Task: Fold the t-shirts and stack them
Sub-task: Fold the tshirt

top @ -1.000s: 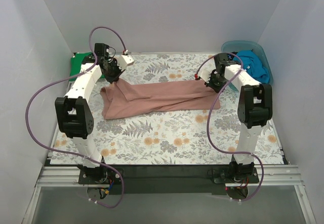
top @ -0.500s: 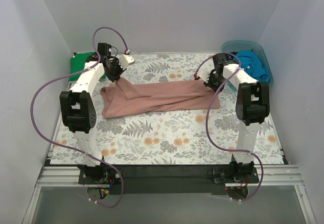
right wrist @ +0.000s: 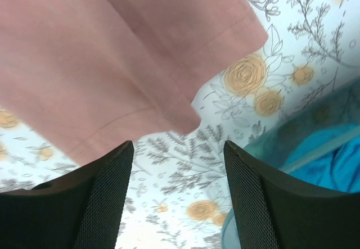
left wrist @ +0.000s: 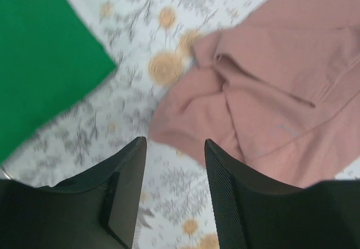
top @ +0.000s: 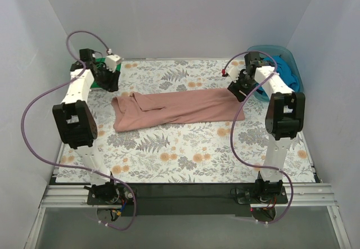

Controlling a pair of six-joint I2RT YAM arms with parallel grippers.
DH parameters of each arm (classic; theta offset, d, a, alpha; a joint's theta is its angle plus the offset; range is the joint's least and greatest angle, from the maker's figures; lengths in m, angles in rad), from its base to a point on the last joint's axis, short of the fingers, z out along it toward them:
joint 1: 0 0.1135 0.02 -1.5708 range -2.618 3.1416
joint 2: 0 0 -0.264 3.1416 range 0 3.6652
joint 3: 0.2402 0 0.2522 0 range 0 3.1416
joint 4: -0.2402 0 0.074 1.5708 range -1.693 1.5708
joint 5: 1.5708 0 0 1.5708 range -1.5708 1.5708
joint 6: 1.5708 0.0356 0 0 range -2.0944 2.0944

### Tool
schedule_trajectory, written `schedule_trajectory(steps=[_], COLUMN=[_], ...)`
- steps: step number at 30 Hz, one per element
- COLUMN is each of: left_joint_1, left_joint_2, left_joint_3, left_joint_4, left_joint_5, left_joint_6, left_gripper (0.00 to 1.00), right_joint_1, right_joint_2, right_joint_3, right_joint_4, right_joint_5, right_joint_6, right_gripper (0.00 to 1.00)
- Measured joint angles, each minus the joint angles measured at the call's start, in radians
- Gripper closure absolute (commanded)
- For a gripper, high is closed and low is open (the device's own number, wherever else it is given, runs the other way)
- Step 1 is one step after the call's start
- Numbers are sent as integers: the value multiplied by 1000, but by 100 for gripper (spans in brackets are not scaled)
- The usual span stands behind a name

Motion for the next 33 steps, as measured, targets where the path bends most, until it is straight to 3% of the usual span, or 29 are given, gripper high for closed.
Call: schedule_trajectory(steps=[6, 11, 14, 33], left_joint_1=[159, 146, 134, 136], left_joint_2=[-180, -347, -372, -318], left_joint_3=[-243, -480, -556, -657], left_joint_4=[-27, -38, -23, 53], left_joint_5=[97, 149, 166, 154], left_joint_6=[-111, -172, -201, -253], left_gripper=[51, 49, 42, 40], right_joint_1=[-56, -92, -109, -153], right_joint_2=[-121, -159, -147, -35], right_joint_3=[-92, -182, -215, -258], right_joint_4=[-45, -72, -84, -51], right_joint_5=[-119, -190, -216, -266], right_joint_6=[161, 264, 311, 444], right_gripper=[44, 46, 45, 49])
